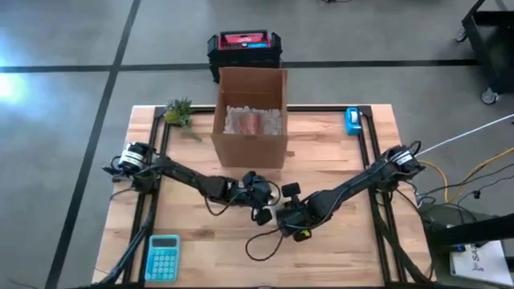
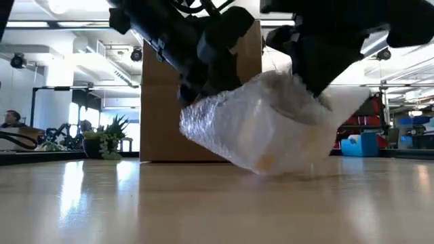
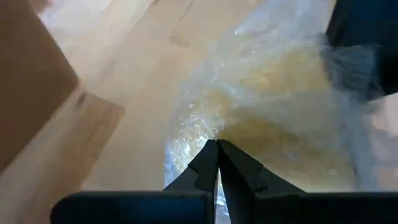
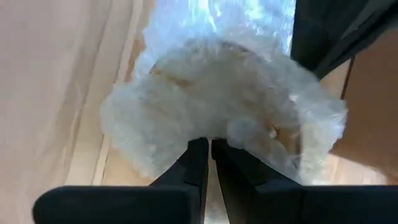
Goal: Wrap mug
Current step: Wrap the yellow mug with bubble wrap
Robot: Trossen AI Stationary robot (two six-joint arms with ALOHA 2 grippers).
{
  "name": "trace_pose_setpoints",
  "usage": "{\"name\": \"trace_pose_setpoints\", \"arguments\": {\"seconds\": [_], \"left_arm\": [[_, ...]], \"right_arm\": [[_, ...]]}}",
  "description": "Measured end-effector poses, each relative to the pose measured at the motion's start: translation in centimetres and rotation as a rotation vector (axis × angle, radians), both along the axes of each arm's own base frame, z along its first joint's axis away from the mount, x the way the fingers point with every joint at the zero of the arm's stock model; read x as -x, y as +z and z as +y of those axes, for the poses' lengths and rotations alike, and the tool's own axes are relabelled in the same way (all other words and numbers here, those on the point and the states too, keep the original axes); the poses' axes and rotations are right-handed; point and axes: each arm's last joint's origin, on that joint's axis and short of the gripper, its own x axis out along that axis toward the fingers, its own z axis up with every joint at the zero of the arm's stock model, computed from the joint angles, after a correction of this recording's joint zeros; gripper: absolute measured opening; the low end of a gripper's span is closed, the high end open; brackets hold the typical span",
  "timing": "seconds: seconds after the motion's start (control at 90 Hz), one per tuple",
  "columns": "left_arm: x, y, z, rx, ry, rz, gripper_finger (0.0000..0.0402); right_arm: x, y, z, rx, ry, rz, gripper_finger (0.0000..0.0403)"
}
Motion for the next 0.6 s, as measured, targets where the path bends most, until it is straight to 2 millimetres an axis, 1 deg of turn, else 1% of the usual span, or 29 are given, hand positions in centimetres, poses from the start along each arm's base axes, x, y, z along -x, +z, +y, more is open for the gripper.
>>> {"name": "trace_pose_setpoints", "arguments": {"seconds": [0.067,0.156,0.333,0.4,0.511,0.6], "left_arm": [[0.1,-0.2,-0.1,0.031,-0.006,0.011,0.0],[0.1,-0.6,-0.2,0.086,-0.028,0.031,0.0],[-0.4,-2.1,-1.0,0.2,-0.135,0.056,0.0],[-0.5,-2.4,-1.1,0.219,-0.155,0.058,0.0],[-0.5,-2.5,-1.0,0.217,-0.163,0.067,0.0],[-0.1,-1.9,-0.9,0.213,-0.161,0.085,0.0]], "right_arm": [[-0.2,0.2,-0.1,0.003,0.015,-0.01,0.0018],[-0.4,0.3,-0.7,-0.014,0.015,-0.002,0.0018],[-1.2,-0.2,-2.1,0.002,-0.027,-0.011,0.0018],[-1.4,-0.3,-2.5,0.001,-0.035,-0.009,0.0018],[-1.5,-0.3,-3.0,0.003,-0.016,0.002,0.0018],[-1.7,-0.2,-3.2,-0.002,-0.003,-0.007,0.0018]]}}
